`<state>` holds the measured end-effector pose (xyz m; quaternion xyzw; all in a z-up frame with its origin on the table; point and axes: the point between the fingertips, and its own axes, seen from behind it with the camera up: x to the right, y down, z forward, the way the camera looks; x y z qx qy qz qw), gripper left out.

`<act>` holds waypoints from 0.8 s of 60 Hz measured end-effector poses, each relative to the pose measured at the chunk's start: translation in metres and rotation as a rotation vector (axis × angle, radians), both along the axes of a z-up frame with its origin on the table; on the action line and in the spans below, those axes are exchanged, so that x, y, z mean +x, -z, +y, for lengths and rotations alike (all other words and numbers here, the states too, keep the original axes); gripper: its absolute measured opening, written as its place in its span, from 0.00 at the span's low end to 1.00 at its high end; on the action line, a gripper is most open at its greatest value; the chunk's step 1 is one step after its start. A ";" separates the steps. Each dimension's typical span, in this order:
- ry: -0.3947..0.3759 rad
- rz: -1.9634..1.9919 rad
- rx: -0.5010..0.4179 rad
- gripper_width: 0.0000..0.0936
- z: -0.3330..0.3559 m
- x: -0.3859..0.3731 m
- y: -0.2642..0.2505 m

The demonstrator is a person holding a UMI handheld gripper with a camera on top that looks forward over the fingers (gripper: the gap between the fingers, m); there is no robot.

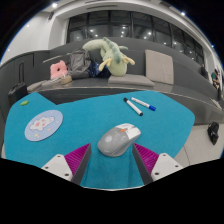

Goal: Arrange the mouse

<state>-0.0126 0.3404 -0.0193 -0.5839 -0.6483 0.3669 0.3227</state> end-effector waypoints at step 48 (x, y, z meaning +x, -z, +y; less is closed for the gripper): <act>-0.024 -0.091 0.045 0.82 -0.024 -0.098 0.011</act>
